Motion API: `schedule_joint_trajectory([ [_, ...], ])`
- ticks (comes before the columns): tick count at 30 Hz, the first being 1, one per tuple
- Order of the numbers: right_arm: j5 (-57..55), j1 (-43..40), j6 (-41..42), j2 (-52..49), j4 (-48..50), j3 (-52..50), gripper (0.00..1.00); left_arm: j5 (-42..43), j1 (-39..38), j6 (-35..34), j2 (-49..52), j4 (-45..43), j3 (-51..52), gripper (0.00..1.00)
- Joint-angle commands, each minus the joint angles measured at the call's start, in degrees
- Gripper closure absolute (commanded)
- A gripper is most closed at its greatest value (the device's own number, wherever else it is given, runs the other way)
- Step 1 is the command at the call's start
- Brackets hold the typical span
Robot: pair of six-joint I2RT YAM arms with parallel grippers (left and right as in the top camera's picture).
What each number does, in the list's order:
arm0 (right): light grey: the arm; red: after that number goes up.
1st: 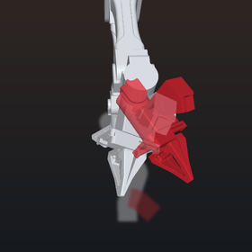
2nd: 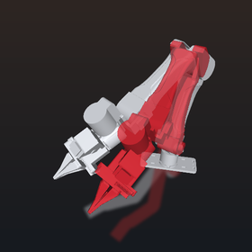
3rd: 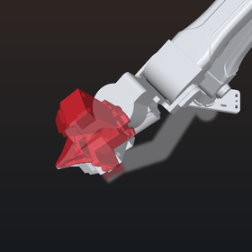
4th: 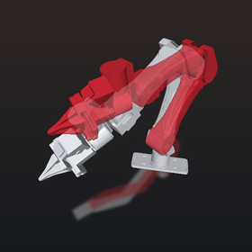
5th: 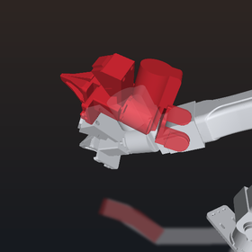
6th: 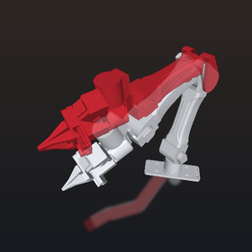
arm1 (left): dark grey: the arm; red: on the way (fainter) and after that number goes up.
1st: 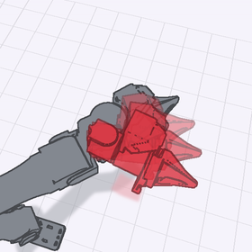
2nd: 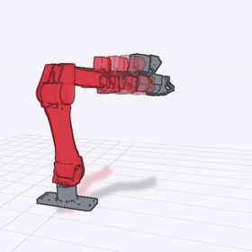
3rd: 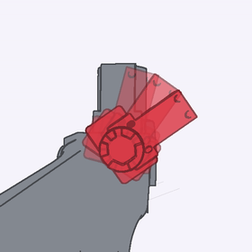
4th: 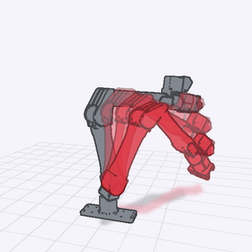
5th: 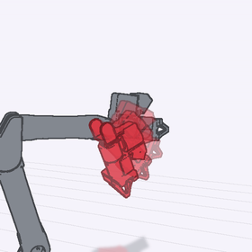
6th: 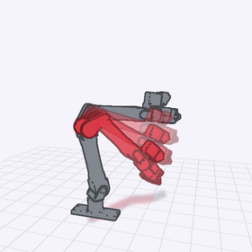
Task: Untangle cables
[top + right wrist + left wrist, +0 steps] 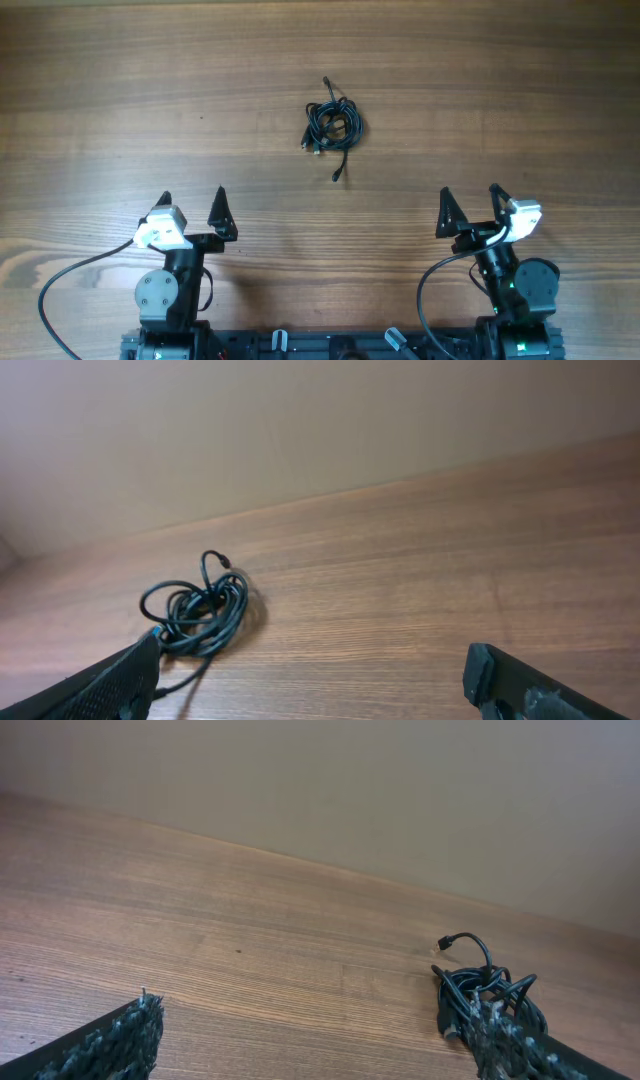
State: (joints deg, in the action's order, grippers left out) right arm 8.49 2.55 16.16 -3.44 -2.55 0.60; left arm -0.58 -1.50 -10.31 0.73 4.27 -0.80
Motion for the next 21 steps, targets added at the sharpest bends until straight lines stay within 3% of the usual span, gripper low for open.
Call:
schedule_joint_trajectory([
  [1, 0.5, 0.2, 13.6, -0.2, 0.3, 1.0, 0.0, 0.5, -0.3, 0.9, -0.3, -0.2, 0.5, 0.0],
  [4, 0.4, 0.2, 25.9, -0.2, 0.5, 1.0, 0.0, 1.0, -0.3, 0.7, -0.3, -0.1, 0.5, 0.0],
  [5, 0.6, 0.2, 25.7, -0.2, 0.4, 1.0, 0.0, 1.4, -0.3, -0.4, -0.3, -0.1, 0.5, 0.0],
  [10, 15.8, 0.2, 9.7, -0.2, 1.4, 1.0, 0.0, 2.5, -0.3, -2.1, -0.3, -0.5, 0.5, 0.0],
  [15, 22.8, 0.2, 7.4, -1.2, 1.5, 1.5, 0.0, 7.8, -0.3, -3.7, -0.3, 0.0, -0.6, 0.0],
  [21, 25.5, 0.2, 3.2, -10.2, 1.4, 6.7, 0.0, 10.6, -0.3, -4.3, 4.1, 2.8, -8.0, 0.0],
])
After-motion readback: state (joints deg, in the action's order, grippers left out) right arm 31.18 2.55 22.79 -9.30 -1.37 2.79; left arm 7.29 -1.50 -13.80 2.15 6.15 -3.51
